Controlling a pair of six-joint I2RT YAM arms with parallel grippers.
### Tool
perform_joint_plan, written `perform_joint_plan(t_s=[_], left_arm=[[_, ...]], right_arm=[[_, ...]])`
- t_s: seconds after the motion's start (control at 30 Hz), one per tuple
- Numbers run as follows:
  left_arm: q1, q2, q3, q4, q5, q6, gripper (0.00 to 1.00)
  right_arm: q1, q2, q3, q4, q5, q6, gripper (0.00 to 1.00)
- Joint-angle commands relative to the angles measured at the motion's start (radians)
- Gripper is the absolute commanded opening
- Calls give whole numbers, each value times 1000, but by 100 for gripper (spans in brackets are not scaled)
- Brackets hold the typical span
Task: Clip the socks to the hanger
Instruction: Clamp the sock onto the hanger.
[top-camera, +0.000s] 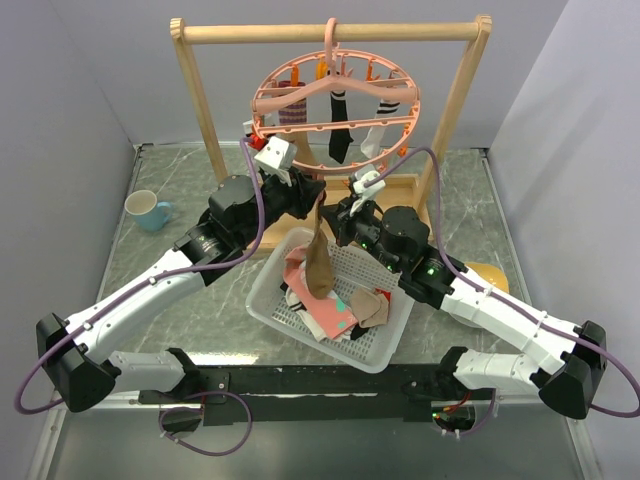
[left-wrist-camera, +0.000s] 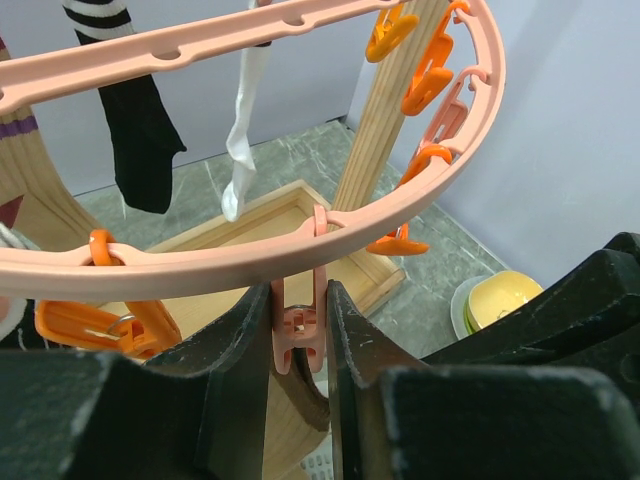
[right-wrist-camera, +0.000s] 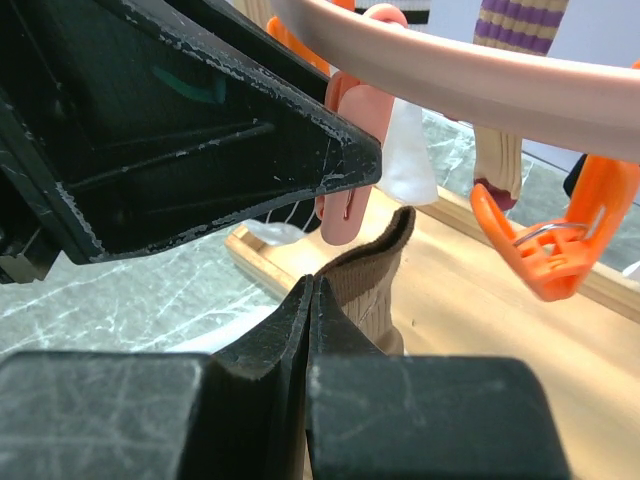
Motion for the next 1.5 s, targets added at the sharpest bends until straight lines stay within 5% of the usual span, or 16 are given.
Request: perform_joint_plan(t_s=[0.0,1.47], left_arm=[[-12,12,39,-45,12,-4,1],[-25,-20,-36,-16,15,2,1]], right_arm=[[-6,-31,-10,53,-3,17,0],[-6,-3,55,44,-26,5,0]])
